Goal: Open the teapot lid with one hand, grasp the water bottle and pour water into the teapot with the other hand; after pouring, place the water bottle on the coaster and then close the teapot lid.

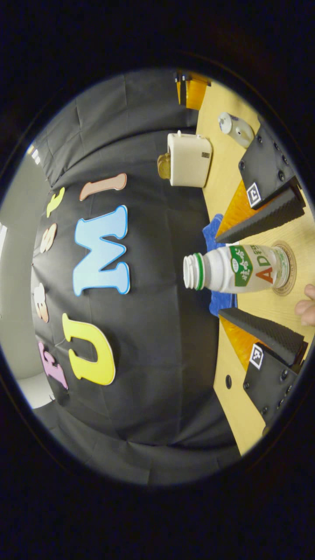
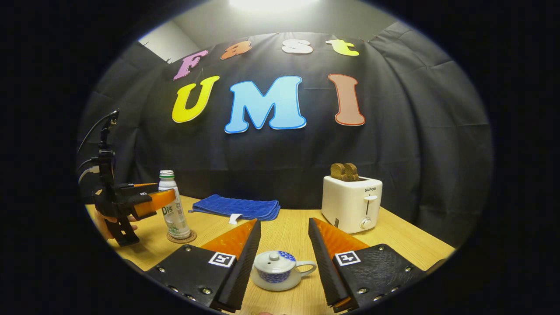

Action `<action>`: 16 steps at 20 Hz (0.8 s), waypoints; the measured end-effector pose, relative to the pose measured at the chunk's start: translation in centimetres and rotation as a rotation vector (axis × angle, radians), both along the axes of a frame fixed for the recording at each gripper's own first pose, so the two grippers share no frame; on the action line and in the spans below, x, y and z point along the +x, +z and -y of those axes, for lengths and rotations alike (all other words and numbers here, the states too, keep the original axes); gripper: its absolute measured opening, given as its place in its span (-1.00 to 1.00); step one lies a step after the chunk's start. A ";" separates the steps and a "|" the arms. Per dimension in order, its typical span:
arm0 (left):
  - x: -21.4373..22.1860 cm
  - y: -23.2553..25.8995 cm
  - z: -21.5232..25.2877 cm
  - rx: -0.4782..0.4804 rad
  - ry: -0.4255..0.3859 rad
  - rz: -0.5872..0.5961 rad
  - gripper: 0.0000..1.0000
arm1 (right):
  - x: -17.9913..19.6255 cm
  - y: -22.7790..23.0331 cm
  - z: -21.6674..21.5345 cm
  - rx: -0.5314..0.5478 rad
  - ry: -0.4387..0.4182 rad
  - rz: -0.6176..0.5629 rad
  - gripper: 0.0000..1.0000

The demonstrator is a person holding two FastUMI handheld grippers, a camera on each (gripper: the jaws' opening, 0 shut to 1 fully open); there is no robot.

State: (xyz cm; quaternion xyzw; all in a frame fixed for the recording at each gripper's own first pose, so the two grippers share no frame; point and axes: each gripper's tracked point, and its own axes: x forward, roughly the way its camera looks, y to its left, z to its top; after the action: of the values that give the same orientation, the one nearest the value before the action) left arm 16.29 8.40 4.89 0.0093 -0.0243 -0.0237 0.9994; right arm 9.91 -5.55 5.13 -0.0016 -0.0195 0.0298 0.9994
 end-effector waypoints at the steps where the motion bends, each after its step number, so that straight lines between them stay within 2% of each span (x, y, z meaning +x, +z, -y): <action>1: -0.6 0.6 -0.1 -0.018 -0.005 0.010 1.00 | -0.2 0.0 -0.1 -0.003 -0.004 0.000 0.36; 3: -2.5 1.0 0.5 -0.051 -0.034 0.008 1.00 | -1.1 0.7 -0.3 -0.002 -0.010 0.001 0.36; 5: -5.6 1.2 1.4 -0.078 -0.068 0.006 0.80 | -3.2 1.9 -1.2 0.032 -0.005 0.023 0.36; 6: -7.5 0.7 2.0 -0.088 -0.071 -0.007 1.00 | -4.5 2.3 -2.0 0.050 -0.003 0.033 0.36; 9: -13.0 -1.5 4.9 -0.080 -0.076 -0.057 1.00 | -8.4 1.2 -5.5 0.063 0.008 0.017 0.36; 10: -15.3 -2.1 6.5 -0.079 -0.080 -0.048 1.00 | -9.9 0.2 -7.2 0.048 0.019 0.008 0.50; 11: -16.7 -2.3 7.2 -0.067 -0.072 -0.030 1.00 | -10.9 -0.5 -8.3 0.026 0.025 0.008 0.51; 14: -19.5 -2.3 7.6 0.031 -0.011 0.039 1.00 | -12.8 -2.8 -9.4 -0.039 -0.002 0.001 0.79; 16: -20.4 -2.6 8.7 0.032 -0.031 0.039 1.00 | -13.2 -3.8 -9.4 -0.027 -0.031 -0.006 0.80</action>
State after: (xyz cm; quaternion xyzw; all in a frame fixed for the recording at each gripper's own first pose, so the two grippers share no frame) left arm -4.15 -0.26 2.27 0.0252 -0.0434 -0.0393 0.9980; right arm -3.25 3.86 1.31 -0.0151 -0.0162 0.0147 0.9996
